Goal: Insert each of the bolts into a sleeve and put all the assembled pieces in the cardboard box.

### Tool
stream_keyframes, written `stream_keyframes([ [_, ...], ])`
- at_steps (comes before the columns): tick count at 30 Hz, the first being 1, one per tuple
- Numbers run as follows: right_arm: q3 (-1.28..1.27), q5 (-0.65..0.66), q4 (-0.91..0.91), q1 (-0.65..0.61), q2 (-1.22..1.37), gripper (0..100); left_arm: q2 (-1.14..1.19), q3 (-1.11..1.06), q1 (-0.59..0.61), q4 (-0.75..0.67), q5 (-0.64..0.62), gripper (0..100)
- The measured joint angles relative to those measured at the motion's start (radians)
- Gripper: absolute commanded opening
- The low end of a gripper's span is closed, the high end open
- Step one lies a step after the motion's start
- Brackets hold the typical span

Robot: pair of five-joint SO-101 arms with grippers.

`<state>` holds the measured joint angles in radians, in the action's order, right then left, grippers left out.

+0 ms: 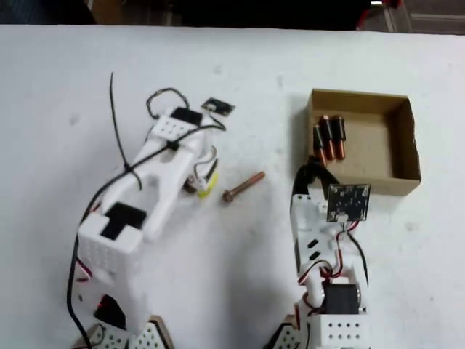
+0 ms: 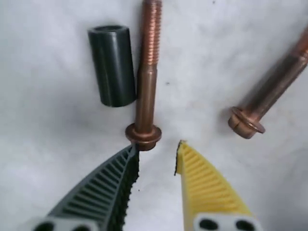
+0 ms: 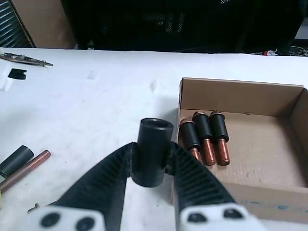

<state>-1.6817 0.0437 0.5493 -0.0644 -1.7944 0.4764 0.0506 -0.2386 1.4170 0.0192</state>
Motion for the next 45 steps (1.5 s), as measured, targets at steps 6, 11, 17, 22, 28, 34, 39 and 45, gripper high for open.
stream_keyframes([
  [6,0.000,0.000,0.000,0.000,0.000,1.6,0.031,0.012,0.002,0.002,0.000,16],
  [11,0.000,0.000,0.000,0.000,0.000,1.6,0.064,0.011,-0.003,-0.006,0.000,16],
  [17,0.000,0.000,0.000,0.000,0.000,1.6,0.064,0.011,-0.002,-0.041,0.000,16],
  [22,0.000,0.000,0.000,-0.002,0.000,1.6,0.064,0.011,-0.002,-0.041,0.002,16],
  [28,0.000,0.000,0.000,0.000,0.000,1.6,0.064,0.011,-0.002,-0.041,0.002,11],
  [34,0.000,0.000,0.000,0.000,0.000,1.6,0.064,0.011,-0.005,-0.052,0.000,4],
  [39,0.000,0.000,0.000,0.000,0.000,1.6,0.064,0.011,-0.005,-0.052,0.000,4],
  [45,0.000,0.000,0.000,0.000,0.000,1.6,0.064,0.011,-0.005,-0.051,-0.002,4],
])
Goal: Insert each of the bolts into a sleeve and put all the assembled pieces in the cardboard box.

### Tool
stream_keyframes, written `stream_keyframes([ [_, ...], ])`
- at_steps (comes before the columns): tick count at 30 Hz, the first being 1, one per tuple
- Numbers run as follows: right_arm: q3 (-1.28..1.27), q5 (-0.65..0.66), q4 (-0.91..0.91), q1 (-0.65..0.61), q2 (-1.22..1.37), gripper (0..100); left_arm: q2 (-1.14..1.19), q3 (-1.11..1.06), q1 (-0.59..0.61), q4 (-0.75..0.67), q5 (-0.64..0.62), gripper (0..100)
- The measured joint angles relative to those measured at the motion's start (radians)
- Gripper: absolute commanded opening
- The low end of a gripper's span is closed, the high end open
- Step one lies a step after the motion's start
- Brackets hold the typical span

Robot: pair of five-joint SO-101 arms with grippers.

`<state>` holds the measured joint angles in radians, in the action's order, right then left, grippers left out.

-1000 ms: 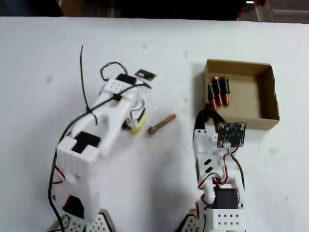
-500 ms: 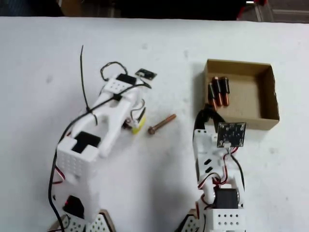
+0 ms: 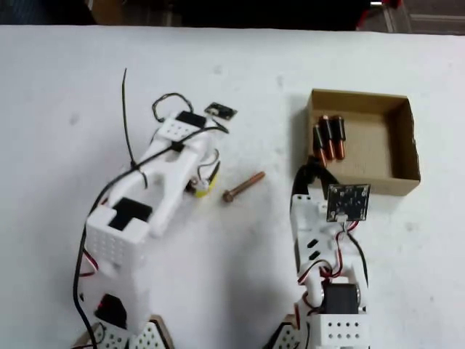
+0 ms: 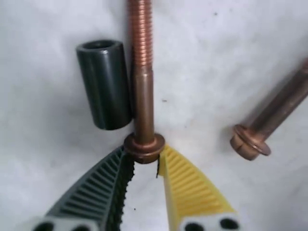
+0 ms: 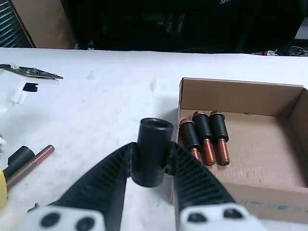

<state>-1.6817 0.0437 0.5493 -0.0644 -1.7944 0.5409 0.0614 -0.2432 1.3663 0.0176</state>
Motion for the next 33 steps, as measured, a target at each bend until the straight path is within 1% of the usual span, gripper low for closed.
stream_keyframes([
  [12,0.000,0.000,0.000,0.000,0.000,1.6,-0.009,0.000,0.000,0.071,0.003,2],
  [20,0.000,0.000,0.000,0.000,0.000,1.6,-0.114,0.000,0.006,0.190,0.003,2],
  [27,0.000,0.000,0.000,0.000,0.000,1.6,-0.192,0.000,0.078,0.259,0.064,2],
  [33,0.000,0.000,0.000,0.000,0.000,1.6,-0.233,0.000,0.137,0.295,0.074,2],
])
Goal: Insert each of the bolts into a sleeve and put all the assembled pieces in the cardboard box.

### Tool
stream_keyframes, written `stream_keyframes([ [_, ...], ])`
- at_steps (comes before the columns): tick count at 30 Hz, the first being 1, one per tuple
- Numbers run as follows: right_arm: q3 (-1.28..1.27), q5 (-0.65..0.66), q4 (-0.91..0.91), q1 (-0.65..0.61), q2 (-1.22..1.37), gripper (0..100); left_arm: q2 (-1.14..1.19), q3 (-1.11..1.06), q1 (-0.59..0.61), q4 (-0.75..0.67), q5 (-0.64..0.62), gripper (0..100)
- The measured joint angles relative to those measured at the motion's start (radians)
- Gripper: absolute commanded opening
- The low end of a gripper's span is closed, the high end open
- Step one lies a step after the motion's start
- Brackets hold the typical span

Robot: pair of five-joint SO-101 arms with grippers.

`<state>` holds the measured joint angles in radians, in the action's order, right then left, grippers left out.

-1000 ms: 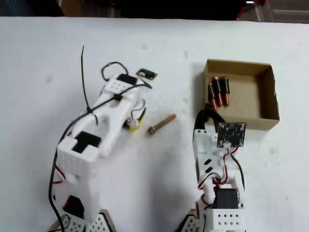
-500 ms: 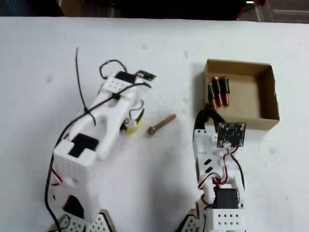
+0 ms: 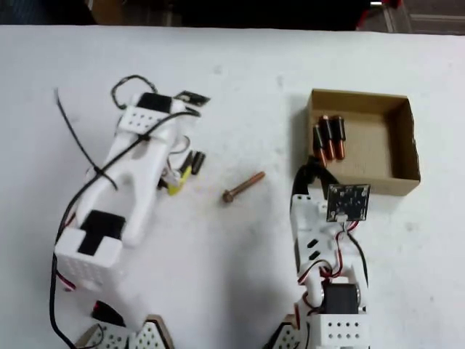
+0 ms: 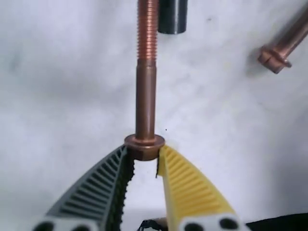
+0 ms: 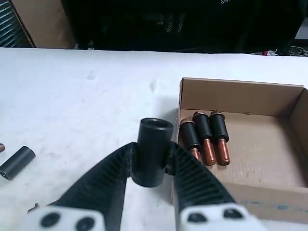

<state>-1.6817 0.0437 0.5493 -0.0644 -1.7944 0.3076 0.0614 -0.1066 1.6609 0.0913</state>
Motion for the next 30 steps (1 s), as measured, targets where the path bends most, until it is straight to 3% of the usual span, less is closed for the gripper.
stream_keyframes([
  [11,0.000,0.000,0.000,0.000,0.000,1.6,-0.025,-0.084,0.092,0.023,0.054,2],
  [30,0.000,0.000,0.000,-0.002,0.000,1.6,-0.511,-0.563,0.130,-0.241,0.117,2],
])
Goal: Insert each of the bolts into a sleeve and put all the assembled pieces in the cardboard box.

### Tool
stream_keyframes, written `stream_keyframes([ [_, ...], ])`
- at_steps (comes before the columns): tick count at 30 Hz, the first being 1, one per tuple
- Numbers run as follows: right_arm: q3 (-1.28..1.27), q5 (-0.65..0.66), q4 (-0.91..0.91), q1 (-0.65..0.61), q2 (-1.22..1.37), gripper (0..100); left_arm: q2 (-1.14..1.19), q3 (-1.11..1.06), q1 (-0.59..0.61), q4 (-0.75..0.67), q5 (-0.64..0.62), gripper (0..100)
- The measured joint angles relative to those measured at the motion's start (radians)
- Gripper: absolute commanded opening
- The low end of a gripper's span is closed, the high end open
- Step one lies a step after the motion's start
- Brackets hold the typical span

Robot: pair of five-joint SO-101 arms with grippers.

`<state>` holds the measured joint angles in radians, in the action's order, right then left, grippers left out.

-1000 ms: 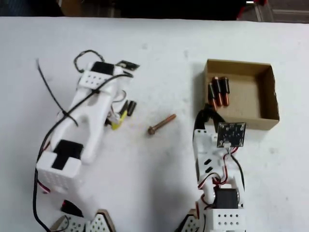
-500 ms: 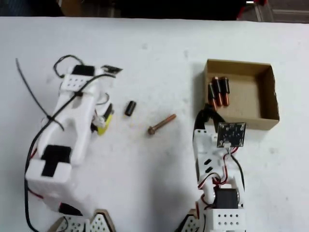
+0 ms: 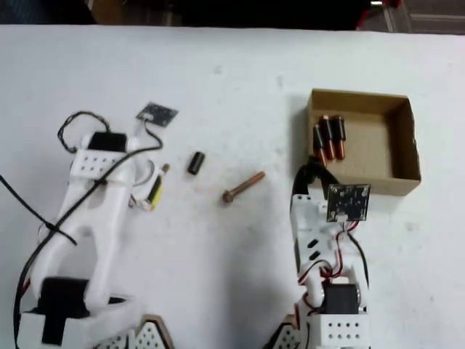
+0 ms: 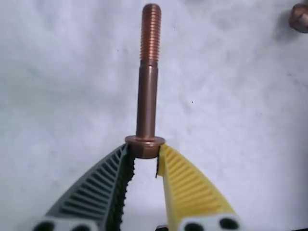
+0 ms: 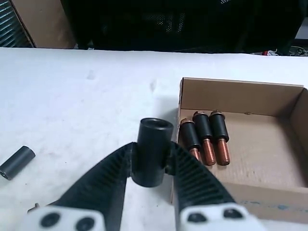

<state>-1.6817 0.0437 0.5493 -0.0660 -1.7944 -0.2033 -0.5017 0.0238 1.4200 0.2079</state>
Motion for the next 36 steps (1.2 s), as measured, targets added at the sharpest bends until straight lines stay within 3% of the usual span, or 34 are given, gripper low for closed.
stream_keyframes([
  [18,0.000,0.000,0.000,0.002,0.000,1.6,-0.015,-0.074,0.011,-0.031,-0.071,2],
  [31,0.000,0.000,0.000,0.000,0.000,1.6,-0.020,-0.161,0.011,-0.129,-0.104,2],
  [36,0.000,0.000,0.000,0.000,0.000,1.6,-0.187,-0.230,0.011,-0.129,-0.120,2],
])
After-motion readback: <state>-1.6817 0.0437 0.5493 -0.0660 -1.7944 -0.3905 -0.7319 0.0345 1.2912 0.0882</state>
